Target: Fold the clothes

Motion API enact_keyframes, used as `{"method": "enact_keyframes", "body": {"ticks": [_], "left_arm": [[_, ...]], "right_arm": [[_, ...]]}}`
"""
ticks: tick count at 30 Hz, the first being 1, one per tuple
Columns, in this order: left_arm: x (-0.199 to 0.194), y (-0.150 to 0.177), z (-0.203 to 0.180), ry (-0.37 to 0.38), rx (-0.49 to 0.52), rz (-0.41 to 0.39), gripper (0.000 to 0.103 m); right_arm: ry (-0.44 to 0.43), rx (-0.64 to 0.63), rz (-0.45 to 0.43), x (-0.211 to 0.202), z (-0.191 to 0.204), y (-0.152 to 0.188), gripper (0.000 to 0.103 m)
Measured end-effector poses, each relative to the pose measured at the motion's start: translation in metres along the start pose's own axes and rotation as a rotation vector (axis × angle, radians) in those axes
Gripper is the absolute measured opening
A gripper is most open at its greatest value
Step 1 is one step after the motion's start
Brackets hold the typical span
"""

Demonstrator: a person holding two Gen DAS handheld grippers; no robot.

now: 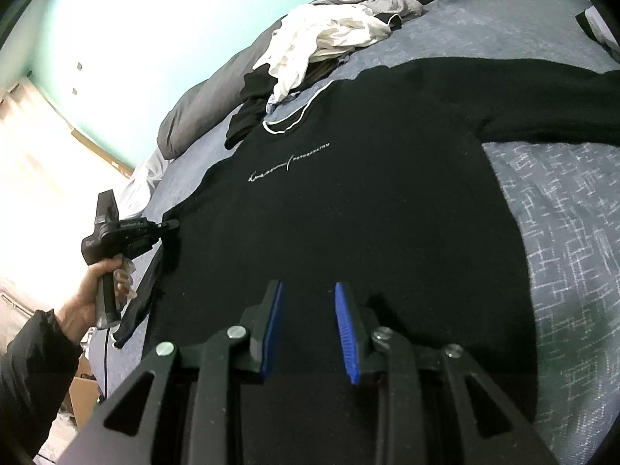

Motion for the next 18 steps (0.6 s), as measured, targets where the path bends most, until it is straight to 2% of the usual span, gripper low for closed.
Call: {"method": "enact_keyframes", "body": {"ticks": [7,11,13,16,18], "left_arm": [[0.020,0.014,0.009,-0.037,0.006,0.066,0.014],[0.002,0.018,0.012,-0.030,0.021,0.064,0.024],[-0.013,0.021,0.016,-0.027,0.033,0.057,0.026],[-0.038,0.025,0.028,-0.029,0.031,0.041,0.030],[-0.057,0.027,0.045,-0.044,0.004,0.017,0.036]], "right_arm": [[-0.001,-0.011,0.005,0.002,0.003,0.000,0.027],[-0.008,-0.008,0.003,0.003,0.005,-0.002,0.027],[-0.013,-0.008,0.003,0.004,0.007,-0.003,0.027],[-0.017,-0.017,0.000,0.003,0.010,-0.002,0.027],[-0.020,-0.020,-0.003,0.003,0.012,-0.002,0.027]]}}
Point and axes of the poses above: each gripper's, at about its wrist camera, not at the fingertips, and x roughly the way its jaws point, z to its left, y to its underside, the point moved 7 cm from there along x, roughly the way its jaws point, and after that the axes turned 4 degrees about x, right-handed, at the moved point
